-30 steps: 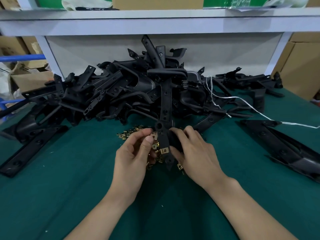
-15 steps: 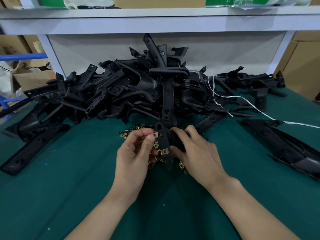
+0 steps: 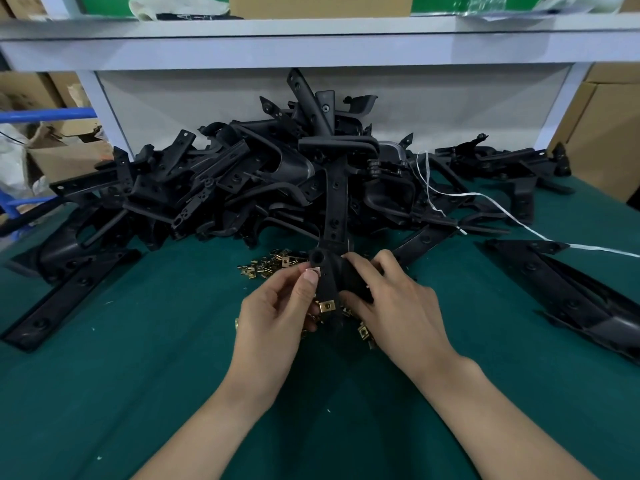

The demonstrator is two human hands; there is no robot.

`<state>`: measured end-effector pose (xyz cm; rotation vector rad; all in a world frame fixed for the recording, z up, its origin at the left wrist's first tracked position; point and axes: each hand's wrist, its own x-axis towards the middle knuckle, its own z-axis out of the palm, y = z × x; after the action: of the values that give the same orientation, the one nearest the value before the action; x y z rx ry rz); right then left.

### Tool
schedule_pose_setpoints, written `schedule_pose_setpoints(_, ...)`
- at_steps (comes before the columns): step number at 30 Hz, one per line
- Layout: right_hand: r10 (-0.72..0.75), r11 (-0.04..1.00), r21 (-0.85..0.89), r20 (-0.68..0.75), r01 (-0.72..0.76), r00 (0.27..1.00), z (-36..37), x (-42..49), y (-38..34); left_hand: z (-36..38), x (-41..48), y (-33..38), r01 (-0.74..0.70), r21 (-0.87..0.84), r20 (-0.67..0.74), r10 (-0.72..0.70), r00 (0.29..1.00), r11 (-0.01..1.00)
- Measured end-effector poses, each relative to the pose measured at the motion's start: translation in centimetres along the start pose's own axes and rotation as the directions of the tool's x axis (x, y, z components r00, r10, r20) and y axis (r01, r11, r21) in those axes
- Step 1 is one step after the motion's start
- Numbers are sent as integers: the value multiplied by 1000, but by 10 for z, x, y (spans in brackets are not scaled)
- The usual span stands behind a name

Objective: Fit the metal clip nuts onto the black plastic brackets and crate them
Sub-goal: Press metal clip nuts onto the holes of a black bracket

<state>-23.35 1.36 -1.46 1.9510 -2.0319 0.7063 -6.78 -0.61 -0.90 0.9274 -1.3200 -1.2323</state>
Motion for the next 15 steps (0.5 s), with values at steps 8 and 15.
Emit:
schedule_pose_setpoints(8,-30,999,-9,6,30,1000,-2,0,-8,4,-7,2,-32,162,83,19,996,986)
schedule_pose_setpoints(15,-71,997,-29,-30,71,997,-2,-1,-10,5,-9,-2,-33,283,22,28,999,959)
